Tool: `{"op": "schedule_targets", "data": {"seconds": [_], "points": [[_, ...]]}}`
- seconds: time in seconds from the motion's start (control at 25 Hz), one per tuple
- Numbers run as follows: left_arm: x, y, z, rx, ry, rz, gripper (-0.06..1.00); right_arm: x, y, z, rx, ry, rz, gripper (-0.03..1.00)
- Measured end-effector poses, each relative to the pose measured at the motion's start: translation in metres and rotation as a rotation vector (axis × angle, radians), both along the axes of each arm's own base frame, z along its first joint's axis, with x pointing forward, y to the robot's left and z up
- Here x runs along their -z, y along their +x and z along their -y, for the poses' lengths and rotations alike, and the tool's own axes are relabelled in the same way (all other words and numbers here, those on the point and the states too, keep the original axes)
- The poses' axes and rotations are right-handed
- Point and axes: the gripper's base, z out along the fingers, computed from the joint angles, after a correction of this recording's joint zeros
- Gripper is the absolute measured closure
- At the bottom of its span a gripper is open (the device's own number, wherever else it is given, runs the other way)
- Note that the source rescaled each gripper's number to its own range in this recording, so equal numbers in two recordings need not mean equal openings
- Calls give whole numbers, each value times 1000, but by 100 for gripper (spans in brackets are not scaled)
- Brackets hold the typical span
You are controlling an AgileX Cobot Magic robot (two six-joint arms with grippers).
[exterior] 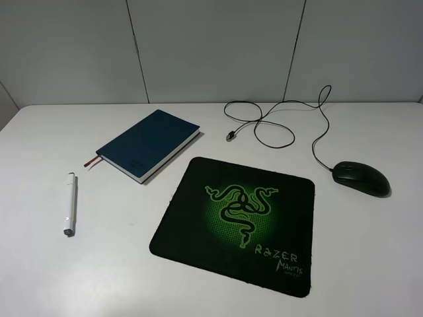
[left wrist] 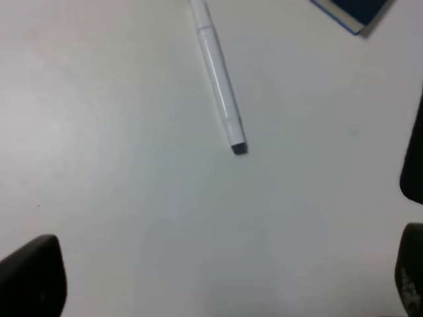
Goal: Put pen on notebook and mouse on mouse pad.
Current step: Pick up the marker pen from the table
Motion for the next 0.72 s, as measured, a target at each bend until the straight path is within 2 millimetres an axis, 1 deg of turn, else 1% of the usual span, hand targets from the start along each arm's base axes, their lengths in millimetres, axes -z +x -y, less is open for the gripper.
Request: {"op": "schedule_targets", "data": {"seconds": [0.16,0.4,0.72], "points": [[14,32,1,-6,0,-96,-5,0,0,0,0,0,0,-3],[41,75,2,-34,1,-208,-5,0,0,0,0,0,0,-3],[87,120,3,-72,-3,-322,-5,0,0,0,0,0,0,-3]]}}
